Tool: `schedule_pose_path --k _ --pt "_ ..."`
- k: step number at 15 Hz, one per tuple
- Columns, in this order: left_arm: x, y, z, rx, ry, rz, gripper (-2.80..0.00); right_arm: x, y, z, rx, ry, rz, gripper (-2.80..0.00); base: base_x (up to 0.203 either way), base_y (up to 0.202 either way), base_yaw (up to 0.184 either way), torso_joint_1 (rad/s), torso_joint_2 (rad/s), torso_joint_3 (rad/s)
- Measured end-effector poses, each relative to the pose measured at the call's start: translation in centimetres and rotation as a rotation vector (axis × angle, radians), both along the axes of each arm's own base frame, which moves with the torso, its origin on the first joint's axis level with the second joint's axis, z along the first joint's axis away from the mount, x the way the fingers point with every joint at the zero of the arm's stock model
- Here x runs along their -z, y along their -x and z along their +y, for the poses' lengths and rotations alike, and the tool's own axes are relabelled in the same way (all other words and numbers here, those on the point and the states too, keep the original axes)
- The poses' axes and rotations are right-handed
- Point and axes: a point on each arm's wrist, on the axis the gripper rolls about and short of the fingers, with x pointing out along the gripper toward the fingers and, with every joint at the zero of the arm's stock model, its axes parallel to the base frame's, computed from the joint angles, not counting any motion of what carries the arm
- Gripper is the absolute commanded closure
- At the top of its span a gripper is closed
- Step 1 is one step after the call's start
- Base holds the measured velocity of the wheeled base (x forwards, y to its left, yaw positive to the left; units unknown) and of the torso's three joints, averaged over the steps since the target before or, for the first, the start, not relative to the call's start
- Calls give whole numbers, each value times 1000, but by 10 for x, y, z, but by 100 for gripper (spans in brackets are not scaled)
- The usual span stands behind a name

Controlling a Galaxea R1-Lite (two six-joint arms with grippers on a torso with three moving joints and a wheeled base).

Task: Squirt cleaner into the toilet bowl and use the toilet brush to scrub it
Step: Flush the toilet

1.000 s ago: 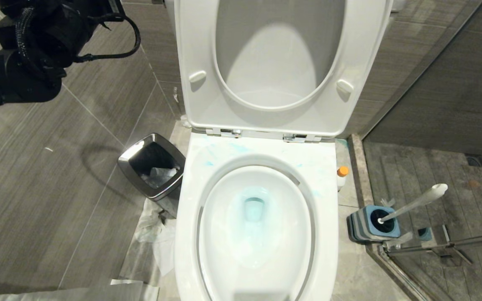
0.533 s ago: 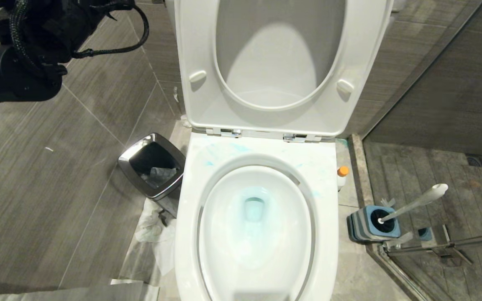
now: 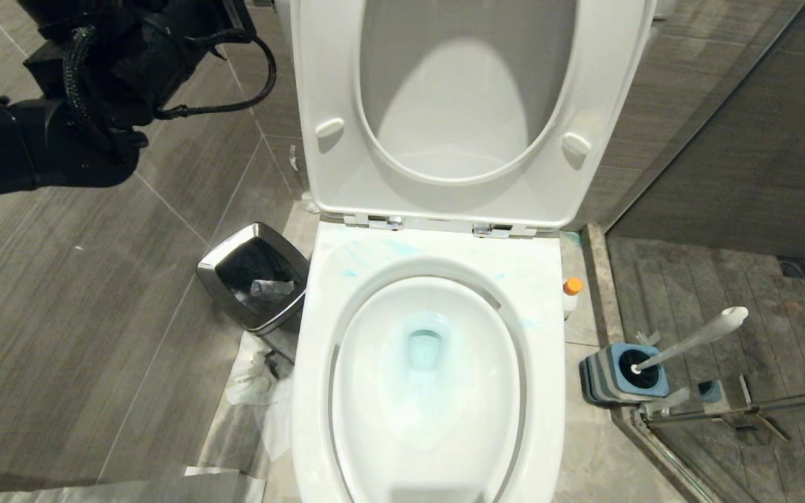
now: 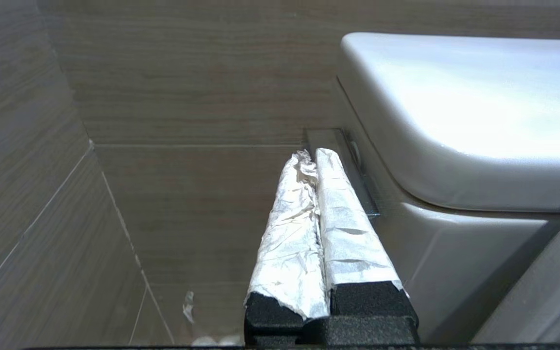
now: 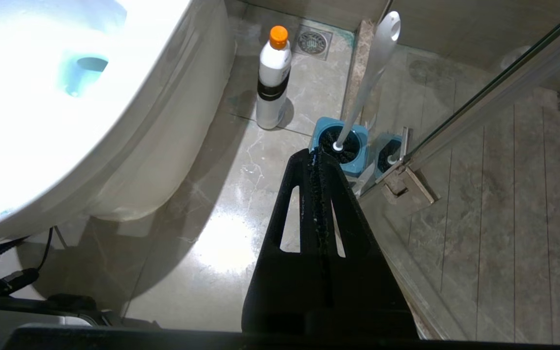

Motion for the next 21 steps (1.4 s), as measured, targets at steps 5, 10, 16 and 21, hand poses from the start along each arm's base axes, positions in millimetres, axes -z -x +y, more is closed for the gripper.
schedule_pose_path --k 5,10,16,21 --pt "8 -16 -6 5 4 -53 0 0 0 0 0 0 0 0 0 0 0 0 0 0" --pt "13 -24 -11 11 -9 -82 0 0 0 0 0 0 0 0 0 0 0 0 0 0" --pt "5 -22 16 -97 -10 -109 0 0 0 0 1 0 0 0 0 0 0 0 0 0" --pt "3 -23 32 -140 -8 -106 0 0 0 0 0 0 0 0 0 0 0 -2 4 -138"
